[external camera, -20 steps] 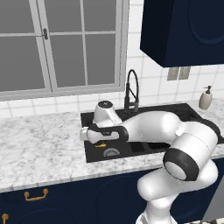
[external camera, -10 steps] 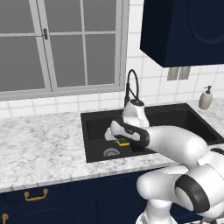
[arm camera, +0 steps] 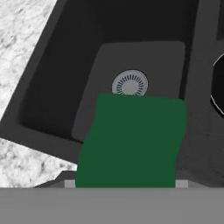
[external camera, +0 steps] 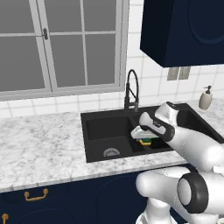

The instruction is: Pick the pan and sponge and place them into the sink. Then turn on the water.

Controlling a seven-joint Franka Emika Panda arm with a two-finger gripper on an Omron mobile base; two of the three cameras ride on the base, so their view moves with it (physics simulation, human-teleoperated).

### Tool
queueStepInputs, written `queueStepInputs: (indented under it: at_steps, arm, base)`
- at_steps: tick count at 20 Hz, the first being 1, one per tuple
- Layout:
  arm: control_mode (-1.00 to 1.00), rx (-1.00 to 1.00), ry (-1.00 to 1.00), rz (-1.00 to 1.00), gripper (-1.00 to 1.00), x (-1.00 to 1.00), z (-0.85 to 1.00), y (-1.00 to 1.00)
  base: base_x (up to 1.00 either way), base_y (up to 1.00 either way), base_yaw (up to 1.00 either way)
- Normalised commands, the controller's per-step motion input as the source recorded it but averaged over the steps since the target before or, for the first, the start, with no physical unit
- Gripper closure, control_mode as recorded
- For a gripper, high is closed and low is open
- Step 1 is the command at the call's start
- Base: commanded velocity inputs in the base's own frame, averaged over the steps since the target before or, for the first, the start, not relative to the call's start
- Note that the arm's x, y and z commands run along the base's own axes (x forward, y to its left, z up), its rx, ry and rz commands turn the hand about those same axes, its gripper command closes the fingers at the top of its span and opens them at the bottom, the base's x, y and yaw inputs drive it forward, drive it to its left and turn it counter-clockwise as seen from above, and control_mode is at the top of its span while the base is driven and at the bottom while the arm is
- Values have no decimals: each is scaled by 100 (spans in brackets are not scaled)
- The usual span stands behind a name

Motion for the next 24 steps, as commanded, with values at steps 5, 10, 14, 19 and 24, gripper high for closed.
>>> queueStepInputs:
  at_steps: [5,10,14,19,24]
  arm:
    - [-100,11,0,0,100,23,0,-100]
    - [-100,10,0,0,100,31,1,-97]
    - [-100,8,0,0,100,43,0,-82]
    - [-100,7,0,0,100,58,0,-63]
    - [-100,1,0,2,100,27,-9,-18]
  base:
    - [0,0,0]
    - [0,0,0]
    - [0,0,0]
    - [0,0,0]
    - [0,0,0]
